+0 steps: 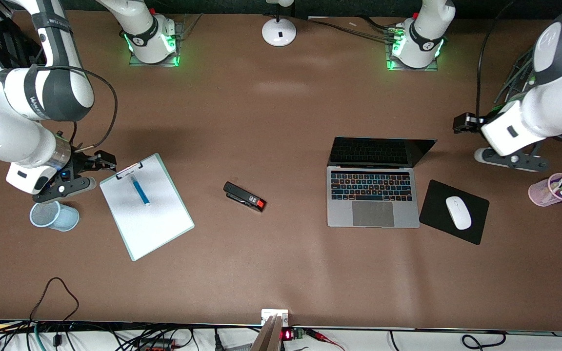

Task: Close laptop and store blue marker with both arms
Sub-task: 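Move the right gripper over the blue marker on the clipboard, then lower the right gripper onto the marker while the left gripper reaches the laptop lid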

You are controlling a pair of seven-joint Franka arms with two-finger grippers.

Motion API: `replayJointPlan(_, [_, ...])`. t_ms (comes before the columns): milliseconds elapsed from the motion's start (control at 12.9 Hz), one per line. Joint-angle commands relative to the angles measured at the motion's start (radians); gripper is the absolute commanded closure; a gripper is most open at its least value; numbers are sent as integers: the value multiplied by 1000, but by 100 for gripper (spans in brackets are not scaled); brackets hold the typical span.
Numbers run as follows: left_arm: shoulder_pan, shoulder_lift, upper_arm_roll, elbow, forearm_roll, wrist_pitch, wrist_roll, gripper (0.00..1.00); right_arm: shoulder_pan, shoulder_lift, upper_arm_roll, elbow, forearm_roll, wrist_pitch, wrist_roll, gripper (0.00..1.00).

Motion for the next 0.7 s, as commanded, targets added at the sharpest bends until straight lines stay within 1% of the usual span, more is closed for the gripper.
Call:
replayJointPlan(0, [-15, 8, -29, -4, -17, -84, -29, 92, -20, -22, 4, -33, 0, 33, -59, 0])
replayJointPlan(78, [-25, 11, -33, -13, -20, -87, -52, 96, -20, -22, 4, -34, 0, 39, -63, 0])
replayJointPlan(311, [-79, 22, -40, -79, -29, -74, -148, 97, -20, -19, 6, -36, 0, 47, -66, 0])
replayJointPlan(467, [-92, 16, -57, -152, -60, -5, -208, 98, -20, -16, 6, -51, 0, 71, -76, 0])
replayJointPlan(544, [-88, 5, -63, -209, -98, 53, -224, 98, -20, -18, 6, -65, 2, 94, -94, 0])
replayJointPlan(622, [-88, -28, -63, -270, -108, 110, -227, 98, -20, -18, 6, -76, 2, 112, -103, 0])
